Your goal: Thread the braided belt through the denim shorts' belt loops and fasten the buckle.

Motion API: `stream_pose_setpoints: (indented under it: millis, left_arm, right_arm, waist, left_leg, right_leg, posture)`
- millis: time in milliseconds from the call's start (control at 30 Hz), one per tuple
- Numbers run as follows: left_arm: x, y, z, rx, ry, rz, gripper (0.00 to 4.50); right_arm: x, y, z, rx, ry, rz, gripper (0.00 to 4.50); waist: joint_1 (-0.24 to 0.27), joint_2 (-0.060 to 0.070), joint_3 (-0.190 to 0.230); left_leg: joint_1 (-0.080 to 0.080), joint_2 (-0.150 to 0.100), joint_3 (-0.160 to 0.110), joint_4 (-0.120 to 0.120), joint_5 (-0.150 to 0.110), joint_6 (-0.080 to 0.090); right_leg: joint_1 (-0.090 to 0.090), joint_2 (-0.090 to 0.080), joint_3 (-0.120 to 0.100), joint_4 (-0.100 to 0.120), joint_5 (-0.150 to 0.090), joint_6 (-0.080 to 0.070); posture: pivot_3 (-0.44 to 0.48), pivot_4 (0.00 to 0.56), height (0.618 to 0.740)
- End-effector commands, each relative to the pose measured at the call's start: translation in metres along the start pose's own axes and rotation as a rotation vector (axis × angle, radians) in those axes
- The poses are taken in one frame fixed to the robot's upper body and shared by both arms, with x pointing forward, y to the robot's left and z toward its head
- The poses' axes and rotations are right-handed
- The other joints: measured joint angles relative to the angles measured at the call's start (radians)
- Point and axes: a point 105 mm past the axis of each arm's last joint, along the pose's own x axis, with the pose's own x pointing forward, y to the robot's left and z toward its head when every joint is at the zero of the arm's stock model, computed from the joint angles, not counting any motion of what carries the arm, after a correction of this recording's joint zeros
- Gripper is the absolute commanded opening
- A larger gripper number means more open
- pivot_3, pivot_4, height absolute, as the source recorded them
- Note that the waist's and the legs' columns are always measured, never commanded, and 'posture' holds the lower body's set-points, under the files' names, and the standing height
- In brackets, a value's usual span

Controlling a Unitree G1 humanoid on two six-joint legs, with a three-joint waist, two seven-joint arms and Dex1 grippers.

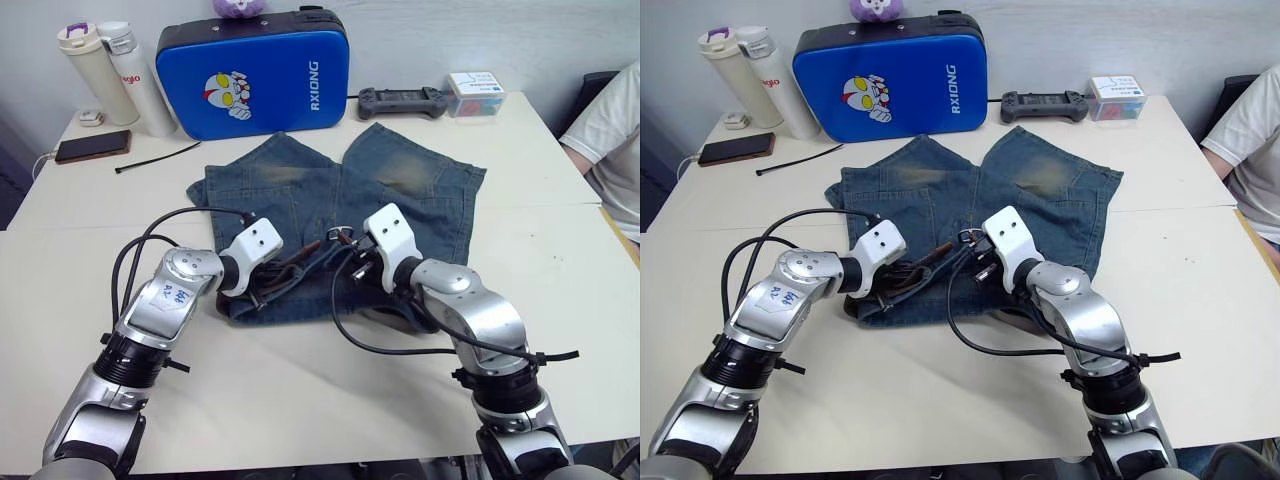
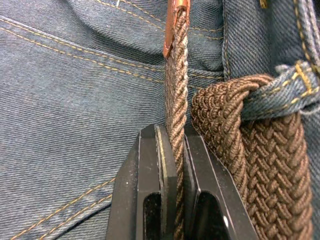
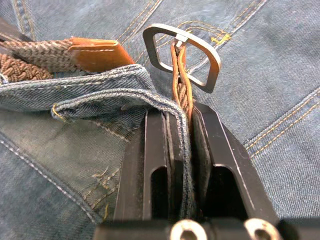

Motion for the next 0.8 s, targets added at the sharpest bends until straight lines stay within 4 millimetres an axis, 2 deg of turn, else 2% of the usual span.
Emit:
stream_pose_setpoints:
  millis: [33,267,600,800]
  left_arm:
    - [0.001,-0.004,0.004,0.005,-0.011,-0.017,0.0]
    - [0.01,0.0,0.015,-0.03,-0.051,0.019,0.0]
    - [0.017,0.004,0.025,-0.079,-0.083,0.066,0.0]
    - [0.024,-0.005,0.038,-0.084,-0.122,0.037,0.0]
  right_arm:
    - [-0.007,-0.012,0.019,-0.001,-0.077,-0.063,0.02]
    - [-0.008,0.013,0.022,-0.055,-0.092,0.048,0.02]
    - [-0.009,0.021,0.022,-0.073,-0.09,0.093,0.02]
    - [-0.01,0.027,0.021,-0.077,-0.093,0.126,0.02]
  waist:
    - [-0.001,0.0,0.0]
    - [0.0,0.0,0.0]
    - [-0.002,0.0,0.0]
    - [-0.001,0.0,0.0]
  left_leg:
    - [0.0,0.0,0.0,0.0,0.0,0.0]
    - [0.0,0.0,0.0,0.0,0.0,0.0]
    - [0.0,0.0,0.0,0.0,0.0,0.0]
    - [0.0,0.0,0.0,0.0,0.0,0.0]
  right_leg:
    - [0.0,0.0,0.0,0.0,0.0,0.0]
    - [0.0,0.0,0.0,0.0,0.0,0.0]
    - [0.0,0.0,0.0,0.0,0.0,0.0]
    - [0.0,0.0,0.0,0.0,0.0,0.0]
  posture:
    - [0.0,0.15,0.74]
    - [0.0,0.15,0.74]
    - [0.0,0.15,0.74]
    - [0.0,0.15,0.74]
